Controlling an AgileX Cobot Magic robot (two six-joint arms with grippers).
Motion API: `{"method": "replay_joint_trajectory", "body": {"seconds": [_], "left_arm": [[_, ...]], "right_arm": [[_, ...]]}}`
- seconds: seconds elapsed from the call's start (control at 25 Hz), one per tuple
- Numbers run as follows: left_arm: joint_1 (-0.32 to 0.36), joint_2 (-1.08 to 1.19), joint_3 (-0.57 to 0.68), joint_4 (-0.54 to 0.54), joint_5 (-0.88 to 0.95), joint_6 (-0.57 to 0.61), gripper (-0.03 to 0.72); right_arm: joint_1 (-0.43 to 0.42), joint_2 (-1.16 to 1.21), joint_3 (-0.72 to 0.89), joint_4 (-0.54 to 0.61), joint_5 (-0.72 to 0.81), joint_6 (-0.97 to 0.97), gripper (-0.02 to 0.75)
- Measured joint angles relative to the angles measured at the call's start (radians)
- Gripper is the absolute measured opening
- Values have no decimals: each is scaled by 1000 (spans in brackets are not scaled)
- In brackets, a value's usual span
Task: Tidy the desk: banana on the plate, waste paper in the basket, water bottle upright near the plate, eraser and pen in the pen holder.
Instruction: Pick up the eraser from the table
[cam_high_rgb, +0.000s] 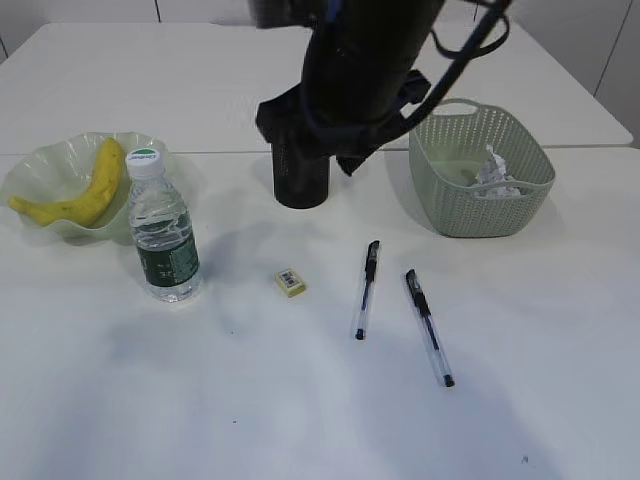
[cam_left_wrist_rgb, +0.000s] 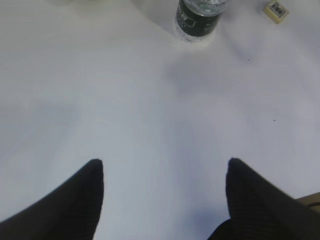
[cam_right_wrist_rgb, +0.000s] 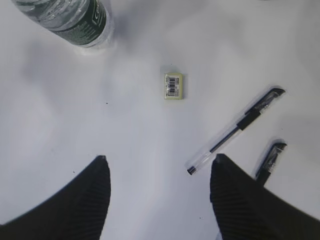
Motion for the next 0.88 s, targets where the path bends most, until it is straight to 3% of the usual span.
{"method": "replay_joint_trajectory", "body": {"seconds": [0.4,0.88], "left_arm": [[0,0,0,0,0,0,538],[0,0,0,-2,-35,0,538]], "right_arm": [[46,245,-163,-29,0,74,463],[51,387,-194,-94,-7,136,462]]}}
